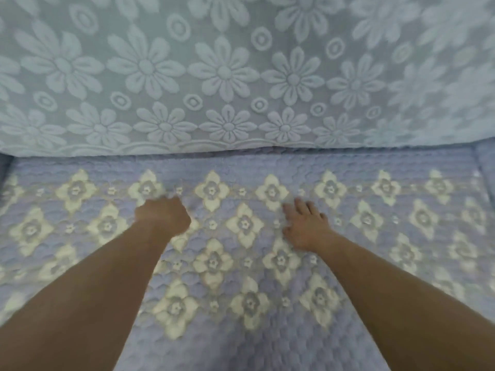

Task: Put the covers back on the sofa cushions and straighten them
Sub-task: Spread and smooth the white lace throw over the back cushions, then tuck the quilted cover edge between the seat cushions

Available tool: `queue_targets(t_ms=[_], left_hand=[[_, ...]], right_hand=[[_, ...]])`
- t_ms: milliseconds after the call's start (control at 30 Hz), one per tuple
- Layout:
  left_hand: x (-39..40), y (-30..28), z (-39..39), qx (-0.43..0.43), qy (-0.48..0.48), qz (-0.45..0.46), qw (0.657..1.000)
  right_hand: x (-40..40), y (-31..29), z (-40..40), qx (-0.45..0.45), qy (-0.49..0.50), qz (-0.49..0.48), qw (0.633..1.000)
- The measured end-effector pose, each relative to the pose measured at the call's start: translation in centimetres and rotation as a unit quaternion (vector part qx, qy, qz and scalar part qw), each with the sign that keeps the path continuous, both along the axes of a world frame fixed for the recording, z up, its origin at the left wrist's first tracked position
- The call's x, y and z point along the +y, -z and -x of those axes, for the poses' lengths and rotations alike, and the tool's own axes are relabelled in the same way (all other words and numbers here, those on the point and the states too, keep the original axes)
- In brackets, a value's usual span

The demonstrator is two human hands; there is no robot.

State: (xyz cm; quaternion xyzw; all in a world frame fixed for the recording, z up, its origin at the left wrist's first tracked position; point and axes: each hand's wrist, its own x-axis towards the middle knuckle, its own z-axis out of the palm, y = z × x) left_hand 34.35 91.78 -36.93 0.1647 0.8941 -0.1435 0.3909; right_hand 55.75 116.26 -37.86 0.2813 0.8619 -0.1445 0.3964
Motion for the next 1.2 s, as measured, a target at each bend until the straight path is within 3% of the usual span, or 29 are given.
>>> queue_targets(t_ms=[100,167,300,500,767,900,1067,1200], left_hand=[[1.2,-5.4,-10.4,-0.125,0.003,-0.043,0.991],[1.6,-9.0,-15.2,-0.137,0.008,-0.05,0.989],[5.7,-19.1,-22.7,-0.161,0.028,-0.023,0.986],[13.4,-31.7,-27.5,-0.131,0.023,-0.174,0.976],[20.7,-37.2,-34.3,-0.154,0.159,-0.238,0.946],[25.3,-40.0,-41.4,-0.194,0.261,-0.24,0.914],[32.0,-45.0,-51.0,-0.184,0.392,-0.257,0.864],[36.5,-45.9,-60.0,-0.165,0.454,-0.252,0.839]], right_hand=[[1.1,-4.4,-8.1,-0.092,0.095,0.072,0.989],[2.5,-7.9,-12.8,-0.115,0.13,0.098,0.98],[7.0,-19.2,-20.9,-0.051,0.204,0.075,0.975],[12.3,-31.3,-28.6,0.061,0.319,0.055,0.944],[9.7,-35.9,-37.9,0.1,0.43,0.046,0.896],[7.7,-36.8,-46.1,0.069,0.466,0.011,0.882],[9.6,-37.9,-58.6,0.105,0.597,-0.05,0.794],[10.2,-38.8,-69.3,0.091,0.626,-0.06,0.772]])
